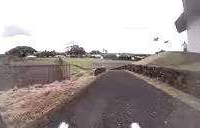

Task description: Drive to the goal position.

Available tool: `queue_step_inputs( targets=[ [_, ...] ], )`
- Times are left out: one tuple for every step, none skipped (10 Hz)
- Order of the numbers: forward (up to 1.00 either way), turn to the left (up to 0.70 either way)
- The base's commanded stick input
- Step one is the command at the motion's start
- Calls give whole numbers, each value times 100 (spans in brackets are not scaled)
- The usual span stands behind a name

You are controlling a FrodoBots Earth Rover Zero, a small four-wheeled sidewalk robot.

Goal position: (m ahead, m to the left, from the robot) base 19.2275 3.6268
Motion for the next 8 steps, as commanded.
queue_step_inputs(
  targets=[
    [85, -27],
    [85, -5],
    [85, 0],
    [85, 0],
    [85, 0],
    [85, 0],
    [85, 0],
    [85, 0]
  ],
)
